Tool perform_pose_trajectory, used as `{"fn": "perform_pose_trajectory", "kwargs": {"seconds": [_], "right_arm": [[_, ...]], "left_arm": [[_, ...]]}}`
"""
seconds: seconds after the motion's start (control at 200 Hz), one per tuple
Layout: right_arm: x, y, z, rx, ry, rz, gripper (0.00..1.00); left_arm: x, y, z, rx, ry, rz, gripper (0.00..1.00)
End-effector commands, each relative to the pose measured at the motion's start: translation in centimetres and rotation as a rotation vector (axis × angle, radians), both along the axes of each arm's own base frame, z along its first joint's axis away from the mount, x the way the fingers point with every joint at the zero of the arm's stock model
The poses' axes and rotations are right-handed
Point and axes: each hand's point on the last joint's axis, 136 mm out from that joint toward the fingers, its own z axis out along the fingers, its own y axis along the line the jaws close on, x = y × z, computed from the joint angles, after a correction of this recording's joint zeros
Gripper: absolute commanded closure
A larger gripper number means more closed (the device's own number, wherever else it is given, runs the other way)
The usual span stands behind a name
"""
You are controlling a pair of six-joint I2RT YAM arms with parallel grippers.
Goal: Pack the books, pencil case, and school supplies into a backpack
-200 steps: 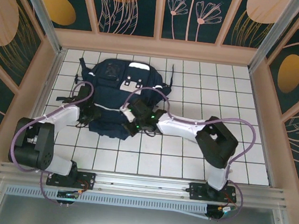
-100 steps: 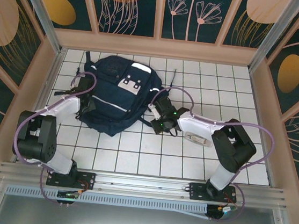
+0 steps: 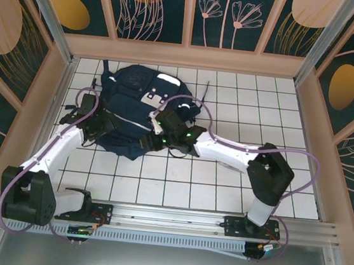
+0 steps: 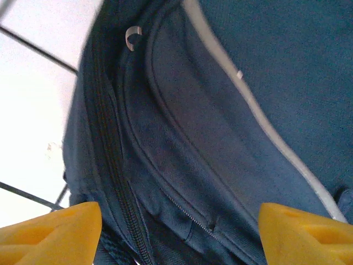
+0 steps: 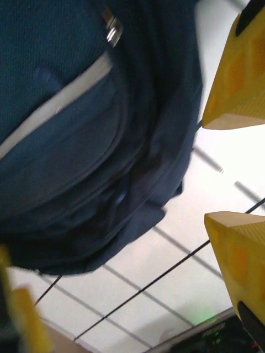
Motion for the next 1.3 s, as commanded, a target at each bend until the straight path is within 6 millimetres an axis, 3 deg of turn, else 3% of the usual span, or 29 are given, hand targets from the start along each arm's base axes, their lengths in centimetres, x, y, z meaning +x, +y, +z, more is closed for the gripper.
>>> {"fn": "perform_pose_trajectory", "kwargs": {"seconds": [0.0, 0.065, 0.3, 0.46, 0.545, 0.716, 0.846, 0.941, 1.056, 1.296], "right_arm": [[0.1, 4.2, -0.5, 0.05, 0.075, -0.02, 0.55], [0.4, 5.1, -1.6, -0.01, 0.063, 0.008, 0.55], [1.3, 5.0, -6.9, -0.234, 0.015, 0.077, 0.54], [2.0, 4.5, -8.5, -0.335, -0.033, 0.071, 0.58], [1.8, 4.3, -8.5, -0.352, -0.023, 0.07, 0.67], [1.2, 4.2, -7.4, -0.312, -0.001, 0.057, 1.0], [1.3, 3.5, -5.5, -0.27, -0.016, 0.009, 1.0], [1.8, 1.9, -4.5, -0.257, -0.006, -0.048, 1.0], [2.3, -1.5, -4.0, -0.263, 0.029, -0.133, 1.0], [3.7, -10.5, -6.4, -0.325, 0.013, -0.307, 1.0]], "left_arm": [[-2.2, -2.1, -4.4, -0.173, 0.129, 0.066, 0.29], [-3.1, -2.6, -5.7, -0.205, 0.164, 0.07, 0.33], [-5.4, -0.7, -7.8, -0.099, 0.199, 0.082, 0.46], [-6.9, -0.8, -9.9, -0.112, 0.223, 0.087, 0.54], [-7.5, -0.4, -10.5, -0.091, 0.23, 0.094, 0.55], [-7.9, 0.9, -10.6, -0.023, 0.224, 0.108, 0.57], [-8.2, 1.4, -10.7, 0.0, 0.213, 0.125, 0.61], [-8.1, 1.9, -10.6, 0.027, 0.206, 0.132, 0.65], [-8.0, 2.2, -10.7, 0.043, 0.196, 0.145, 0.69], [-6.1, 2.8, -9.9, 0.097, 0.173, 0.13, 0.73]]}}
